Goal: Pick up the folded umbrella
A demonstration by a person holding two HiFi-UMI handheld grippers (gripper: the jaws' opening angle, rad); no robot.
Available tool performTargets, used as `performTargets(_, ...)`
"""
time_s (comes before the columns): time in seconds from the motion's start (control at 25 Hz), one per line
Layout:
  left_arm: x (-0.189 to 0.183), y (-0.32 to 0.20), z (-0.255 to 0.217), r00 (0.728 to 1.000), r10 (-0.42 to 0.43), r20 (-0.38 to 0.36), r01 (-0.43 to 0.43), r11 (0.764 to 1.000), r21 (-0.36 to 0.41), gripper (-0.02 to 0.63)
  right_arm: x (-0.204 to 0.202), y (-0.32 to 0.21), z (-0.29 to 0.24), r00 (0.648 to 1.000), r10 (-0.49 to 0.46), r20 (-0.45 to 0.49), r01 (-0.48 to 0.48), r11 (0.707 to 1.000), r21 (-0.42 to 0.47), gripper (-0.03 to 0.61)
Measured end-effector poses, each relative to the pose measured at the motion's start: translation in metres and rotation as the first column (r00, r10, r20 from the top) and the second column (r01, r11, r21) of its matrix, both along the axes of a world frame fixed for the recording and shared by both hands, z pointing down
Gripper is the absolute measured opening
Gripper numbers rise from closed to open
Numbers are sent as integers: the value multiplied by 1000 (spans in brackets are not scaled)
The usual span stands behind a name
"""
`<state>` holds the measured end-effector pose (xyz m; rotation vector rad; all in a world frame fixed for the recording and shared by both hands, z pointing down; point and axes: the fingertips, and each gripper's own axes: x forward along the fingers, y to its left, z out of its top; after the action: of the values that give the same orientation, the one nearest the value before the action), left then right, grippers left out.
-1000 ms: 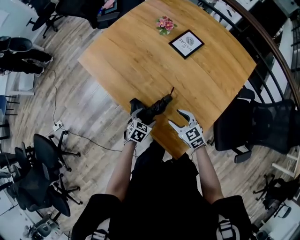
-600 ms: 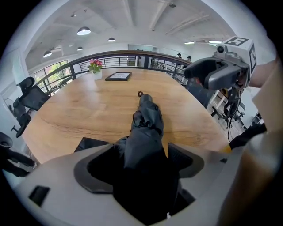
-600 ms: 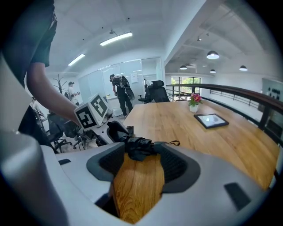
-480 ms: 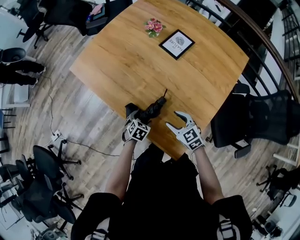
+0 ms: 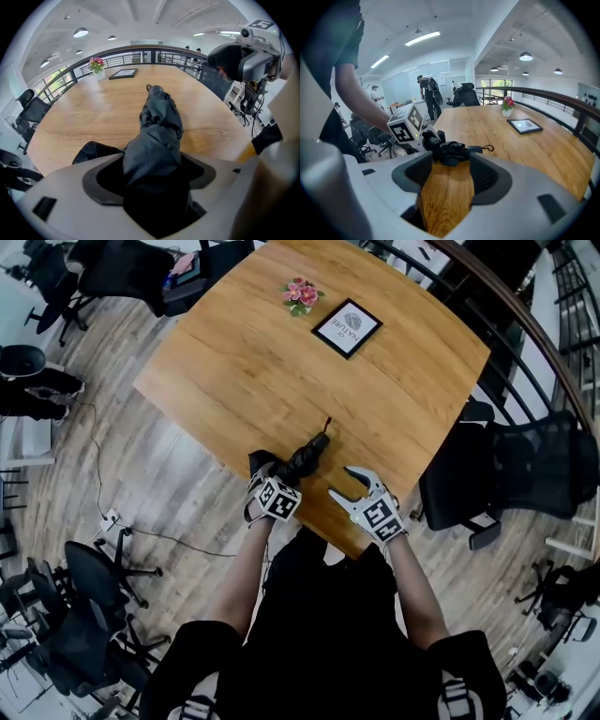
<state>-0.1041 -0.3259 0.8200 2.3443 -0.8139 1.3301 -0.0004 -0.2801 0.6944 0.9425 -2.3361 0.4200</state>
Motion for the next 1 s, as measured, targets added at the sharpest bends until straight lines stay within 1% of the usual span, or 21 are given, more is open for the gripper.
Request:
performTargets(0.16,0,-3,4,1000,7,-5,-8,999,-37,376,3,4,-6,999,18,-31,-17,1000,20,267)
performTargets(0.32,-5,-2,4,1000,15,0,-15,998,-53,357,7,15,-17,999,42,-28,-41,999,31,256)
performTargets(0.52,-1,-1,3,1000,20,16,-19,999,-33,324,16,26,-18,999,20,-34,-19,999,29,256)
performTargets(0.72,-3,-3,3,999,25,30,-25,1000,-8,307,14,23,-24,999,31,-21,-30,998,52,242)
performTargets(1.0,-2,0,-3,999,38,18,-38,999,-6,288,10,28,-25,999,46,-12,-45,997,64,238)
